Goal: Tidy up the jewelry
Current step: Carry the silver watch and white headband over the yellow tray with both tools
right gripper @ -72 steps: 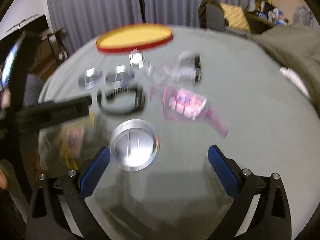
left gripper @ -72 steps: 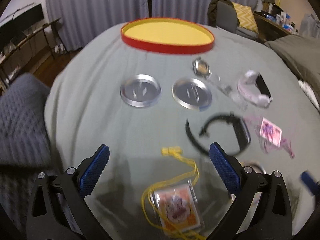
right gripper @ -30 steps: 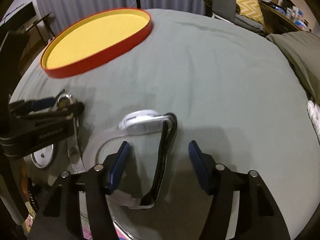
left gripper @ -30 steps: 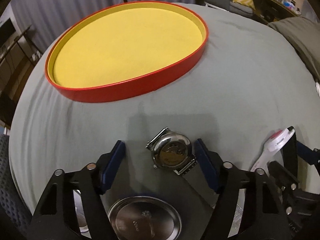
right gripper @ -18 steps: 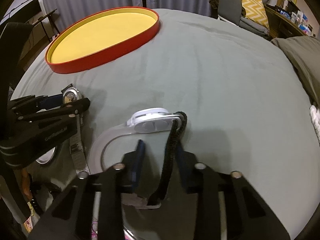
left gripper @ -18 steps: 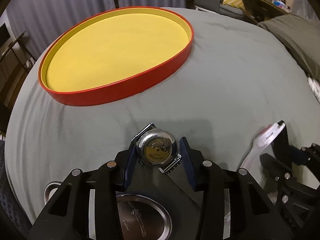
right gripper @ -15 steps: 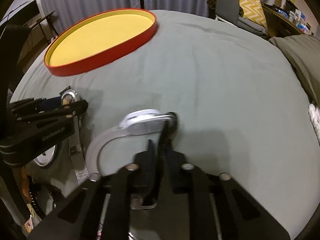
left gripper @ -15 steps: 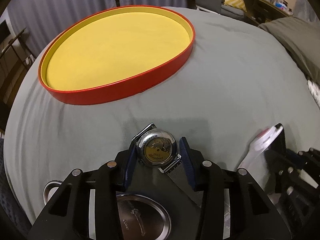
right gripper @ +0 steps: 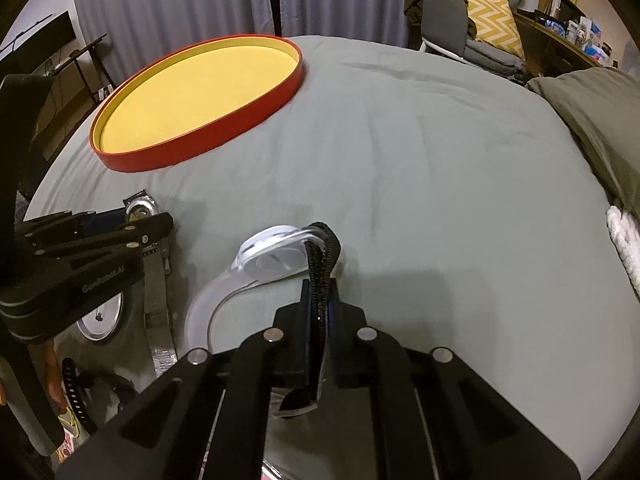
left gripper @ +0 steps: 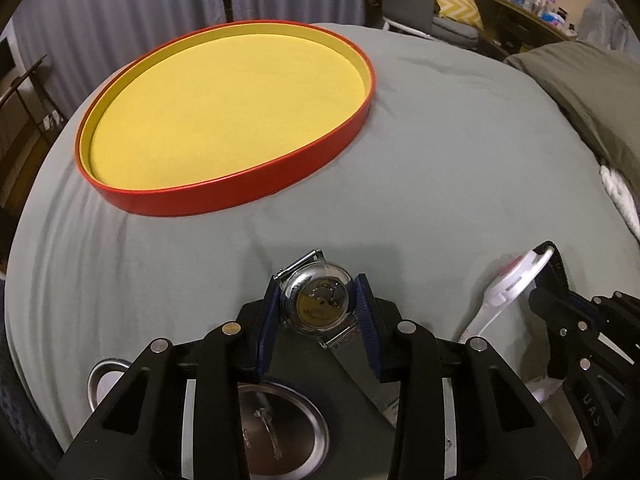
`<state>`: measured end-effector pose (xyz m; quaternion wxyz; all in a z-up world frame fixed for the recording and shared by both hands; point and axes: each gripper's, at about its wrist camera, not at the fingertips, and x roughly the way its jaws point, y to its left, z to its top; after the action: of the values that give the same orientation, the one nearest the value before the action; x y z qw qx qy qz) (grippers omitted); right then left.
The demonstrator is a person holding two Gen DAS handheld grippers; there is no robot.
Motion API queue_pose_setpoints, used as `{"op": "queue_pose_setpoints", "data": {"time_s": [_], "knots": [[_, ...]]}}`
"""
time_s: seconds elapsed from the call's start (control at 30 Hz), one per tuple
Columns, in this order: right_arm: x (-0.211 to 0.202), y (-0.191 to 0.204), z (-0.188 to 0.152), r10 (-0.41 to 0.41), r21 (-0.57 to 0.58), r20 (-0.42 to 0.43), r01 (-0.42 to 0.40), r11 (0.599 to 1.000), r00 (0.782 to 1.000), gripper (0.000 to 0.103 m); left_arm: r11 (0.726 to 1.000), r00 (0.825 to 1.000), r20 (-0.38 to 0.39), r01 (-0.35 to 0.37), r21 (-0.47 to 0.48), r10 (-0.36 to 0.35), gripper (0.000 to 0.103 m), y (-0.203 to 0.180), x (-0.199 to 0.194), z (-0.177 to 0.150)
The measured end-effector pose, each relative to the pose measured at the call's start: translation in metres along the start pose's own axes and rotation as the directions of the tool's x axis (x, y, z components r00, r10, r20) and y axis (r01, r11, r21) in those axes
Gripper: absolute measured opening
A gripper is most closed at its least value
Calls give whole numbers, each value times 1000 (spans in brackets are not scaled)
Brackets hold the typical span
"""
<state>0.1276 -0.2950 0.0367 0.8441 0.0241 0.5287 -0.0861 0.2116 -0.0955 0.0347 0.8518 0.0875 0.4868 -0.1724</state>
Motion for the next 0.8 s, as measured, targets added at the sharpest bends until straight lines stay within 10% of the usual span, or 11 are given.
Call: {"op": "queue_pose_setpoints", "data": {"time_s": [0.8], "knots": [[-62,1,53,-43,51,149,36,998,988,8,1000,992,122,24,-19,-21,34,29,-77,56]]}}
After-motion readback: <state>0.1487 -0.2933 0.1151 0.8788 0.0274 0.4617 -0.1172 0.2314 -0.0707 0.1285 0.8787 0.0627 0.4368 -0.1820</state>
